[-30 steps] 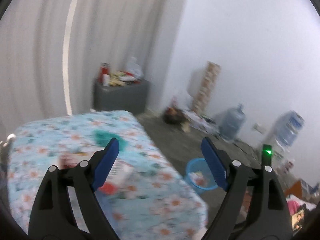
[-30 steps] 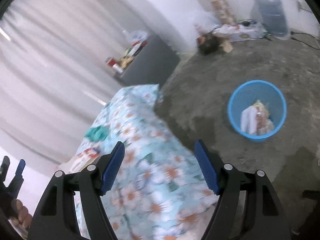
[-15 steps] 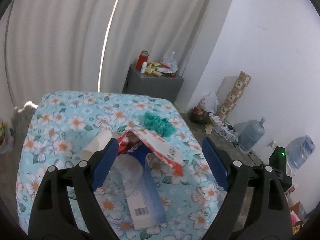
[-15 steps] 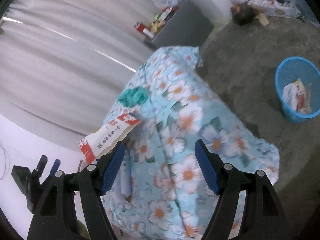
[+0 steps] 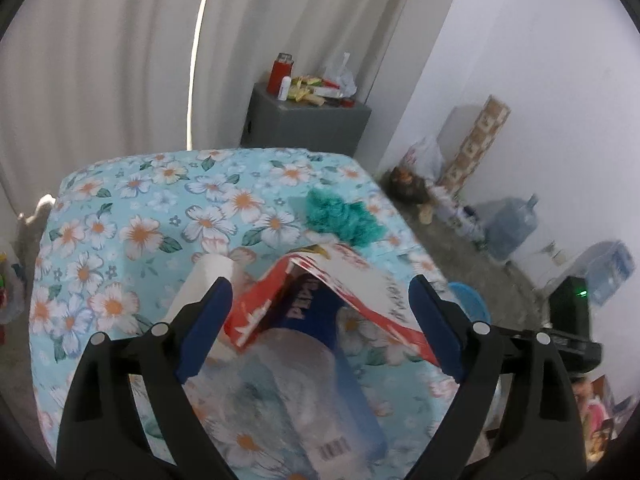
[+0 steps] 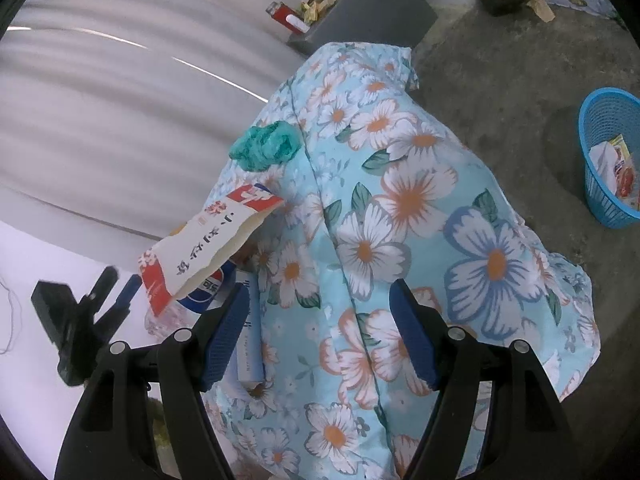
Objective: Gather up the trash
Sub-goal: 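Grasp the red-white wrapper with the left tool and lift it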
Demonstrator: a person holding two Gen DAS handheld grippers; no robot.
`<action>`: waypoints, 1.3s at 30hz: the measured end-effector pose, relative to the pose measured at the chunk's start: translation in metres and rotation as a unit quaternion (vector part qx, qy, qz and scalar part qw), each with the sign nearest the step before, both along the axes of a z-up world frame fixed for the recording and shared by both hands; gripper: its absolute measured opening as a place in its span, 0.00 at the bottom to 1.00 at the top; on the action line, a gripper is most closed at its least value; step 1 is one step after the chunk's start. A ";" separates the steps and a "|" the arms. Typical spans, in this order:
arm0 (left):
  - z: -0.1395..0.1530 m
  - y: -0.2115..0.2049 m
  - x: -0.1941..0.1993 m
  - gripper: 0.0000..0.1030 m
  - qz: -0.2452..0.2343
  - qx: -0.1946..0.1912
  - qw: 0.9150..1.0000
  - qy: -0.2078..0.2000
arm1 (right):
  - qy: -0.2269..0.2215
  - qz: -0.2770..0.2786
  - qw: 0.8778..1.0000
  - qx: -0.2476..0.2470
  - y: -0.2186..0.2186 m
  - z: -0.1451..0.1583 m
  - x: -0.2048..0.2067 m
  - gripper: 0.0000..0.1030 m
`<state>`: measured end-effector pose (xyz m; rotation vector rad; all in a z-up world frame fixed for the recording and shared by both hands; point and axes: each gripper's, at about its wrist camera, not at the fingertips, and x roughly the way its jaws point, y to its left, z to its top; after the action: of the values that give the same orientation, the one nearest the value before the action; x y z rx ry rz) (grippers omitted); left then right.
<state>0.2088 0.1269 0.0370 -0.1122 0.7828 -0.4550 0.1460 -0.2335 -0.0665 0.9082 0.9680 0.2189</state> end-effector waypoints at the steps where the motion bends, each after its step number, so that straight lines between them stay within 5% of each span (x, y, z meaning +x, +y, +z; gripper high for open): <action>1: -0.002 -0.001 0.003 0.83 0.000 0.005 1.000 0.000 | 0.002 0.000 1.000 0.000 0.000 -0.001 0.001 0.69; 11: -0.028 -0.001 0.036 0.82 -0.001 0.011 0.999 0.045 | 0.014 0.005 1.000 0.001 0.003 -0.012 0.009 0.69; 17: -0.034 0.000 0.040 0.57 -0.005 0.006 0.998 0.056 | 0.019 0.003 1.000 0.002 0.002 -0.017 0.012 0.69; 29: -0.026 0.004 0.038 0.37 0.017 0.010 1.000 0.022 | 0.022 0.002 1.000 0.004 0.002 -0.020 0.012 0.69; 39: 0.001 0.030 0.028 0.25 0.042 -0.054 0.997 -0.033 | 0.022 0.000 1.000 0.003 0.000 -0.021 0.009 0.69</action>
<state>0.2371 0.1566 0.0382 -0.2292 0.6855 -0.4204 0.1547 -0.2332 -0.0878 0.9225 1.0085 0.2019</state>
